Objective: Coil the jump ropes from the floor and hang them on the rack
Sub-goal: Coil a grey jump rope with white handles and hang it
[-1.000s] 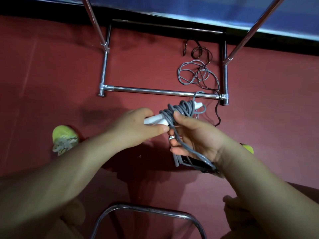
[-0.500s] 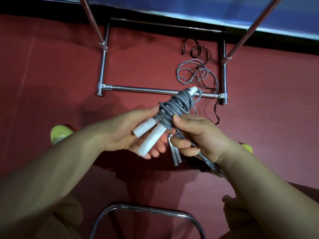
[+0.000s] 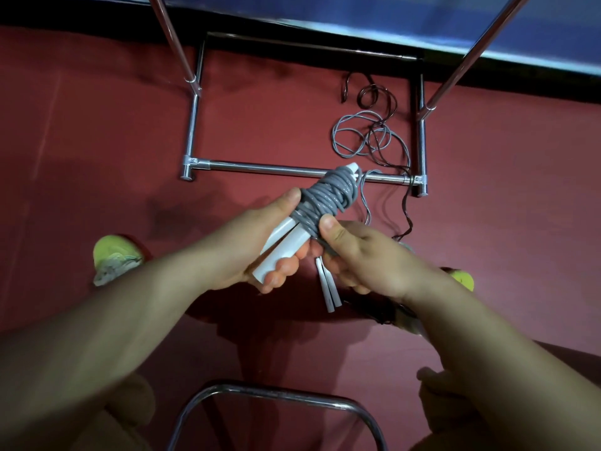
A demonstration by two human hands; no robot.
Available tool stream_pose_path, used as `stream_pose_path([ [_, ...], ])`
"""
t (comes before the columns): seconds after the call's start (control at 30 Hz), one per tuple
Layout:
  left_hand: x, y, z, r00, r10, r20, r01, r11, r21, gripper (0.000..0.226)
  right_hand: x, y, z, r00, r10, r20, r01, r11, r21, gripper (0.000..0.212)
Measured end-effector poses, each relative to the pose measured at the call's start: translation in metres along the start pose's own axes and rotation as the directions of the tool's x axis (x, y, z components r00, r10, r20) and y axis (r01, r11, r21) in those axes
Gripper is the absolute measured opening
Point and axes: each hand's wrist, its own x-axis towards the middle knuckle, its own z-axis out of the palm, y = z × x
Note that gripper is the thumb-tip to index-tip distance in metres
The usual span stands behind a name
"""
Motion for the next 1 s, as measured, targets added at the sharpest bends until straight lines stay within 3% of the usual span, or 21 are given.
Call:
stream_pose_path([
  [0.17, 0.001, 0.002, 0.005, 0.981, 0.100, -0.164, -0.081, 0.989, 0.122, 0.072, 0.004, 0.002, 0.002, 0.999, -0.022, -0.038, 0.022, 1.000, 0.004, 0.045],
  [0.3, 0.001, 0.003, 0.000, 0.957, 0.190, -0.219, -0.142, 0.966, 0.216, 0.067, 0.007, 0.006, -0.001, 0.992, 0.107, -0.070, -0.108, 0.994, -0.012, 0.052],
  [0.53, 0.009, -0.006, -0.009, 0.945, 0.097, -0.313, -0.004, 0.958, 0.285, 0.061, 0.006, 0.004, -0.005, 0.981, 0.192, -0.035, -0.194, 0.978, -0.075, 0.062],
  [0.63, 0.010, -0.007, -0.013, 0.901, 0.150, -0.408, 0.068, 0.878, 0.473, 0.054, 0.002, 0.003, -0.005, 0.974, 0.220, -0.062, -0.221, 0.975, -0.025, 0.060],
  [0.77, 0.011, -0.012, -0.013, 0.876, 0.258, -0.407, 0.141, 0.670, 0.729, 0.054, 0.002, 0.002, -0.006, 0.974, 0.210, -0.089, -0.210, 0.978, 0.016, 0.055],
  [1.0, 0.005, -0.007, -0.007, 0.898, 0.231, -0.375, 0.202, 0.540, 0.817, 0.050, 0.006, 0.007, 0.000, 0.948, 0.284, -0.140, -0.261, 0.951, 0.165, 0.050],
])
